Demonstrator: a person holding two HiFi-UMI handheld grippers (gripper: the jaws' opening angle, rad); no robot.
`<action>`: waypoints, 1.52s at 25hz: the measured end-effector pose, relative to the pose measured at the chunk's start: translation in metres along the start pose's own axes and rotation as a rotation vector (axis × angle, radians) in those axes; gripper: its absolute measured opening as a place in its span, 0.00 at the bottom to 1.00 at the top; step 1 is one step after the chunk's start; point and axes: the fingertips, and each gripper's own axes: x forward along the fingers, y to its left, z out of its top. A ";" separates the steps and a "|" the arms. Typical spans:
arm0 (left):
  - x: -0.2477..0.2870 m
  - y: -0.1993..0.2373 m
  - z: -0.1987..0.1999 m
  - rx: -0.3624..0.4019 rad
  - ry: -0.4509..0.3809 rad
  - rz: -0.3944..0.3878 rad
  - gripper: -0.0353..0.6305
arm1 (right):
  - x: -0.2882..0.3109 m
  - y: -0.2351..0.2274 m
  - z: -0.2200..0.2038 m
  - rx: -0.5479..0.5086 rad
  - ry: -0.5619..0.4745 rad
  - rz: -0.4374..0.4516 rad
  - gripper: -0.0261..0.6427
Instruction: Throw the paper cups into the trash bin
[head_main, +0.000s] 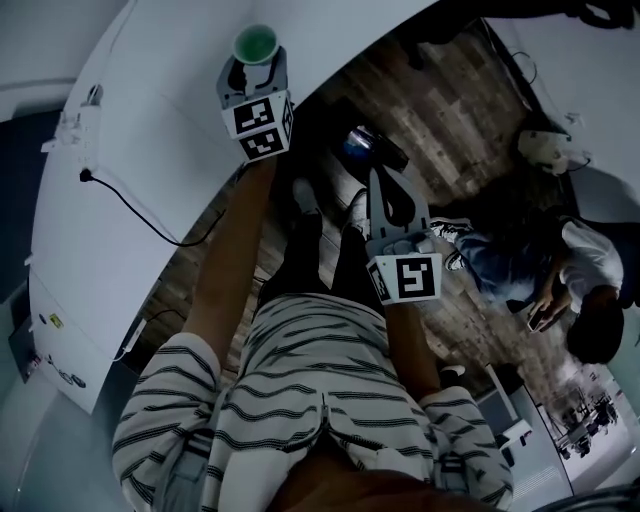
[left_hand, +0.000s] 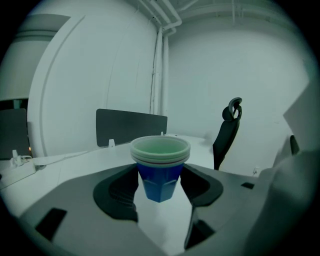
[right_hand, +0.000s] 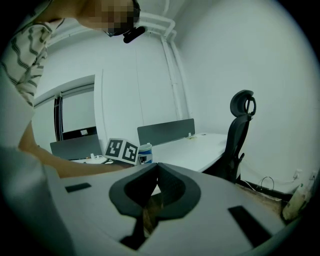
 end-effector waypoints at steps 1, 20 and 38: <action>-0.004 -0.003 0.003 0.002 -0.005 -0.004 0.48 | -0.003 0.000 0.002 0.002 -0.006 -0.003 0.06; -0.078 -0.096 0.059 0.030 -0.055 -0.177 0.48 | -0.049 -0.032 0.038 0.065 -0.109 -0.136 0.06; -0.141 -0.204 0.083 0.052 -0.066 -0.355 0.48 | -0.111 -0.088 0.080 0.069 -0.187 -0.249 0.06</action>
